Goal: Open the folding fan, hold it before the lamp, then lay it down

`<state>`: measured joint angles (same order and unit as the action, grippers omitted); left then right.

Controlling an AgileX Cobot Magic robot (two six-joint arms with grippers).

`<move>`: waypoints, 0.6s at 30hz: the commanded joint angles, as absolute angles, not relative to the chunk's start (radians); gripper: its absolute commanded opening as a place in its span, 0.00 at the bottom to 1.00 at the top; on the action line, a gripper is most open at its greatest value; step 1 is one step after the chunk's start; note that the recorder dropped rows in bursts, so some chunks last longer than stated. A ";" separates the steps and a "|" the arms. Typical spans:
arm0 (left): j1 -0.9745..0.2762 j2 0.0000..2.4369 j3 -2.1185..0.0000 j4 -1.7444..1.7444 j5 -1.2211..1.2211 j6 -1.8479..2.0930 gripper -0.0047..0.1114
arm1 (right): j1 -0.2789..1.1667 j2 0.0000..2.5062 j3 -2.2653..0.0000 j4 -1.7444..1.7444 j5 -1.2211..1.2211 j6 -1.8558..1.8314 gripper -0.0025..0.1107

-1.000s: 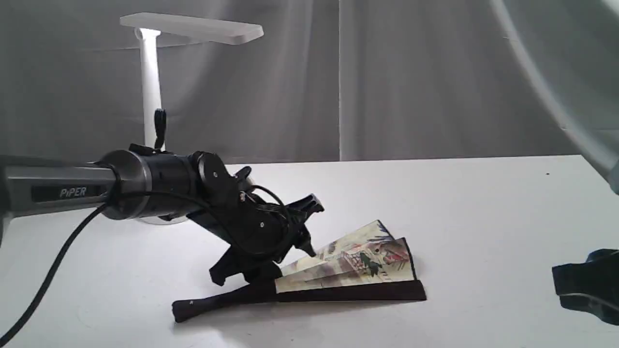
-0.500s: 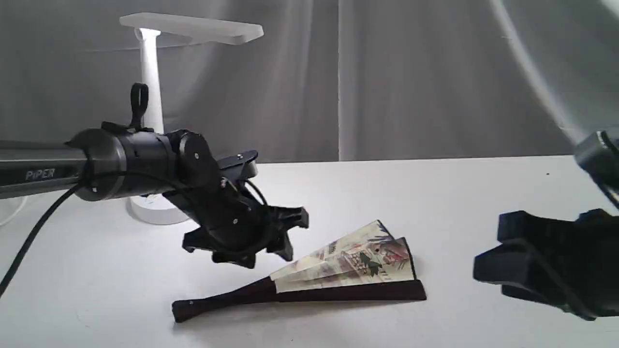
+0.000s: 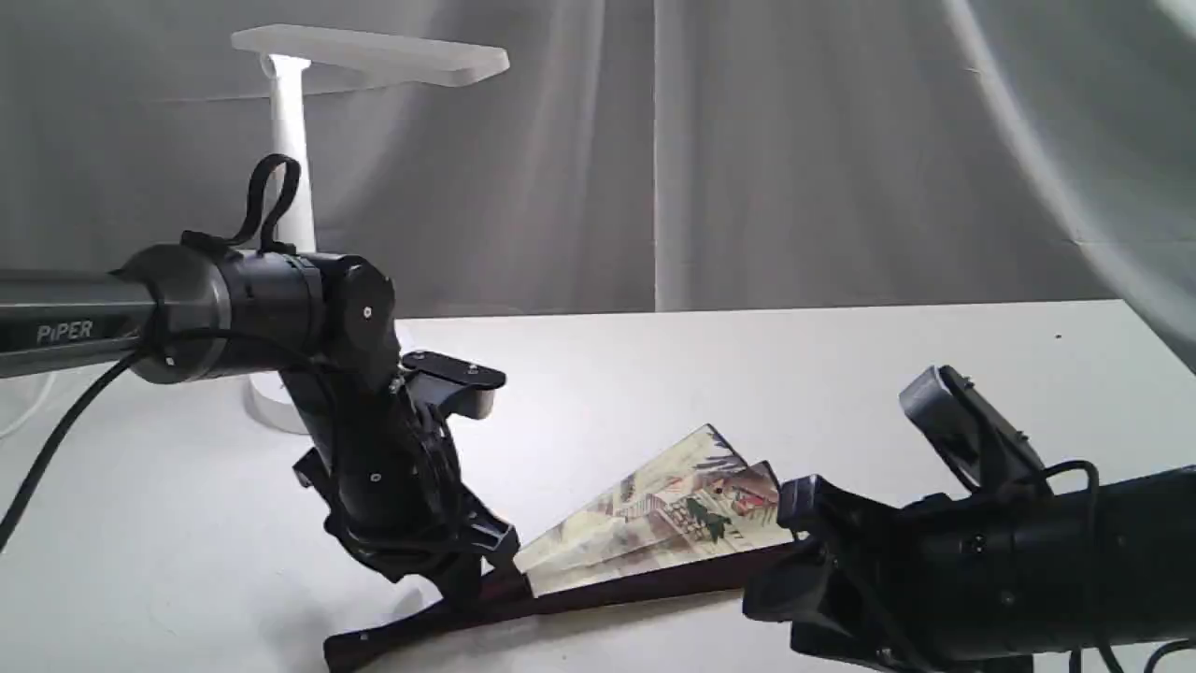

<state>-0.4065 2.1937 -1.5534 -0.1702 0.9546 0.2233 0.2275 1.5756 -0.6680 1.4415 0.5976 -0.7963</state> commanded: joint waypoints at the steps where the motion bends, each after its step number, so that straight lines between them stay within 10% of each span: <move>1: -0.406 2.187 -1.554 -0.243 1.020 0.248 0.51 | 0.230 1.618 -0.665 1.558 0.590 -0.864 0.35; 18: -0.419 2.189 -1.550 -0.589 1.098 0.297 0.51 | 0.232 1.834 -0.763 1.744 0.718 -0.983 0.35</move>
